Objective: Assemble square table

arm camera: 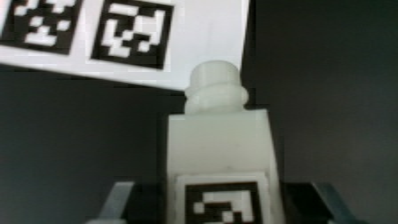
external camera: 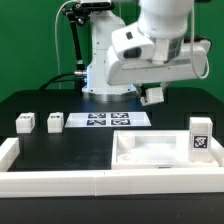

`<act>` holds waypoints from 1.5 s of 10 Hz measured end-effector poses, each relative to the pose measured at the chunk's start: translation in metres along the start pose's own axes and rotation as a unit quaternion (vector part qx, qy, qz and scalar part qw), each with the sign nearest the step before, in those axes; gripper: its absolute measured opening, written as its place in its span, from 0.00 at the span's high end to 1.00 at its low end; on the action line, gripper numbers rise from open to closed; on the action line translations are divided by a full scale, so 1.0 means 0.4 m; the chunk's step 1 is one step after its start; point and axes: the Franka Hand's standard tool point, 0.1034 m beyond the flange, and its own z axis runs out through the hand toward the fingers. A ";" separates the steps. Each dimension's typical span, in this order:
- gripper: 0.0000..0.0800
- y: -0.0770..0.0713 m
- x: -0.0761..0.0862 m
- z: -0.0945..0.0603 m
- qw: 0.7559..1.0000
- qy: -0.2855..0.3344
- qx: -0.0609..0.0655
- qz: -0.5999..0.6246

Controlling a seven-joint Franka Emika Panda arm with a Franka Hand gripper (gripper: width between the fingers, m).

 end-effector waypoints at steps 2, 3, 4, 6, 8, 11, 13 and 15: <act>0.64 0.016 0.007 -0.044 0.999 0.051 0.002 0.005; 0.64 0.015 0.013 -0.058 0.996 0.088 0.001 0.006; 0.64 0.019 0.017 -0.055 0.993 0.120 -0.001 0.006; 0.64 0.028 0.024 -0.053 0.982 0.189 -0.008 0.008; 0.64 0.049 0.044 -0.051 0.965 0.262 -0.018 -0.002; 0.64 0.081 0.075 -0.124 0.946 0.324 -0.022 -0.001; 0.64 0.093 0.087 -0.161 0.924 0.380 -0.040 -0.006; 0.64 0.092 0.072 -0.163 0.907 0.417 -0.055 -0.005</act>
Offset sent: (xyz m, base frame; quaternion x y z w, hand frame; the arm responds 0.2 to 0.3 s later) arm 0.0000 0.0000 0.0000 0.0000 0.1296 0.0000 0.9916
